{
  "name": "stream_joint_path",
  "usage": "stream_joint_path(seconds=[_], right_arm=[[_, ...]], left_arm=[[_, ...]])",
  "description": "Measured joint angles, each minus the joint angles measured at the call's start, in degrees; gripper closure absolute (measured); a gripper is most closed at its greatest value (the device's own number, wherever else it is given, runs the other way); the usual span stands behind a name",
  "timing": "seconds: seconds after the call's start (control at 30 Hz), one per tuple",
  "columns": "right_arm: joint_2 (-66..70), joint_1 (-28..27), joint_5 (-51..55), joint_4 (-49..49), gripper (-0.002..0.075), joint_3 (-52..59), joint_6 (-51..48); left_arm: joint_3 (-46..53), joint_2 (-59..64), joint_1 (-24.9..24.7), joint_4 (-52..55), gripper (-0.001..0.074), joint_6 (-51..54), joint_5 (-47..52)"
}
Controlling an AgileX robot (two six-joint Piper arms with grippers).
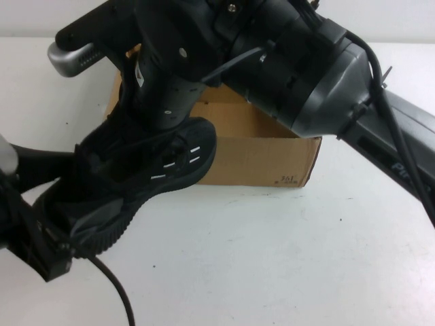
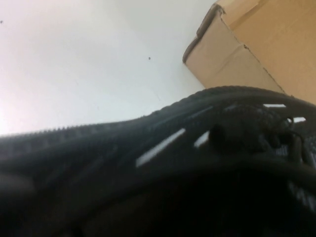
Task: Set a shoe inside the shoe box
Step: Hand over the shoe
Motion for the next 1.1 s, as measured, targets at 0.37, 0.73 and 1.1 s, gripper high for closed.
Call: stream_joint_path(seconds=[0.37,0.73,1.1], right_arm=[[0.0,0.0,0.7,0.8,0.0715,0.0,0.0],[0.0,0.0,0.3,2.8,0.0416,-0.1,-0.7],[-5.6,0.1,-5.6,6.5,0.0231,-0.2,-12.7]], left_arm=[[-0.2,0.1,-2.9,0.2,0.0652,2.1,-1.8],[-0.2,0.3,-2.9,0.3,0.0652,2.1,-1.8],[-0.2,0.5,-2.9,1.1,0.0654,2.1,1.2]])
